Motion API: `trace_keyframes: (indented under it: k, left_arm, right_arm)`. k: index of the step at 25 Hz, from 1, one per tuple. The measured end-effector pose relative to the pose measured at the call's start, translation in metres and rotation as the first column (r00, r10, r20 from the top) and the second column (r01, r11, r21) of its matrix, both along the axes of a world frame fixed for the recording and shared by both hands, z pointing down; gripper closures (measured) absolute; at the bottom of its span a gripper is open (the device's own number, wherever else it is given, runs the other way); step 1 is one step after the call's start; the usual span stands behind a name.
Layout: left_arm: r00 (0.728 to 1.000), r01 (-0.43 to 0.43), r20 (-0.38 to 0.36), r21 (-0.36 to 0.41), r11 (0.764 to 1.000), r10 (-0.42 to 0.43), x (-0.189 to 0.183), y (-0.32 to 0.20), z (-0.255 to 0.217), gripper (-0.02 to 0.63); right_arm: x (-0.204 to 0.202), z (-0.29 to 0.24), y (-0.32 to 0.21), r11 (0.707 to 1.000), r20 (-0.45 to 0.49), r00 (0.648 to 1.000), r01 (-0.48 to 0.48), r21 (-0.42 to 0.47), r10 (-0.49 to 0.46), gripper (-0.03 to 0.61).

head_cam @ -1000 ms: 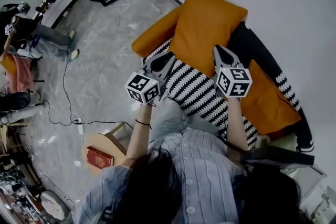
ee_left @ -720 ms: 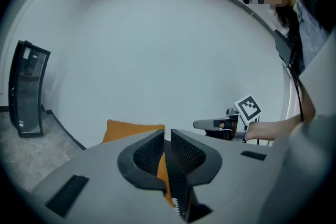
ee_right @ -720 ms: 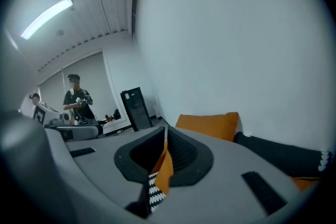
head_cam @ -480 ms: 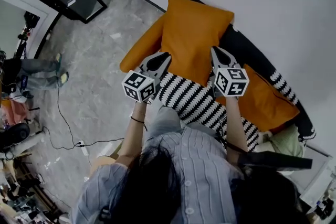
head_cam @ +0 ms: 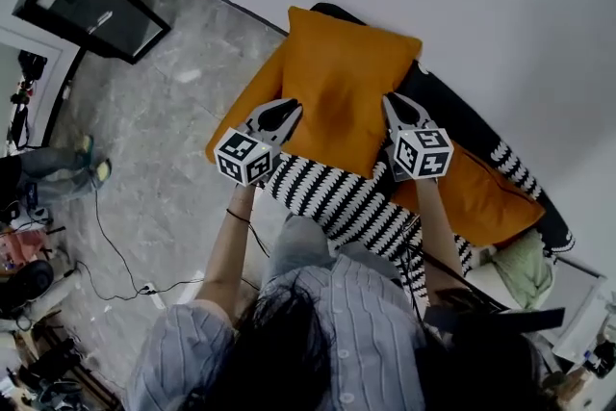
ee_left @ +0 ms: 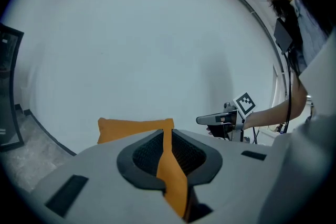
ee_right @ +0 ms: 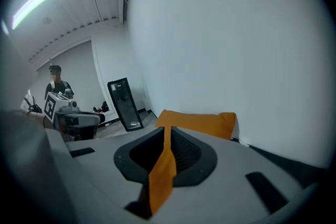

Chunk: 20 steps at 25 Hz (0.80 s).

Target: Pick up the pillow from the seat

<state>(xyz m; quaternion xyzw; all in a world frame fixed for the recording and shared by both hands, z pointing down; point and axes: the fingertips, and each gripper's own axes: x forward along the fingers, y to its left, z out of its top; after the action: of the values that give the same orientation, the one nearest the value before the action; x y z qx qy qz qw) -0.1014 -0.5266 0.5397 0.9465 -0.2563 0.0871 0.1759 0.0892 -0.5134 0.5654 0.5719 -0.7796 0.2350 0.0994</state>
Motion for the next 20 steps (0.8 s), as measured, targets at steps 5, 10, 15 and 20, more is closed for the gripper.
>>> trace_keyframes:
  k: [5, 10, 15, 20]
  left_arm:
    - [0.998, -0.024, 0.053, -0.054, 0.998, 0.027, 0.0, -0.032, 0.039, 0.563]
    - [0.997, -0.02, 0.072, -0.11, 0.994, 0.028, -0.004, -0.068, 0.068, 0.538]
    - [0.996, -0.023, 0.08, -0.144, 0.989, 0.035, 0.0, -0.112, 0.092, 0.504]
    - [0.994, 0.0, 0.106, -0.206, 0.979, 0.022, 0.008, -0.147, 0.127, 0.368]
  right_arm:
    - [0.029, 0.036, -0.022, 0.997, 0.001, 0.999, -0.049, -0.064, 0.049, 0.546]
    - [0.057, 0.067, -0.042, 0.984, 0.034, 0.993, -0.11, -0.14, 0.116, 0.473]
    - [0.067, 0.093, -0.067, 0.976, 0.007, 0.995, -0.093, -0.198, 0.096, 0.36]
    - [0.074, 0.118, -0.082, 0.965, -0.047, 0.996, -0.08, -0.248, 0.071, 0.281]
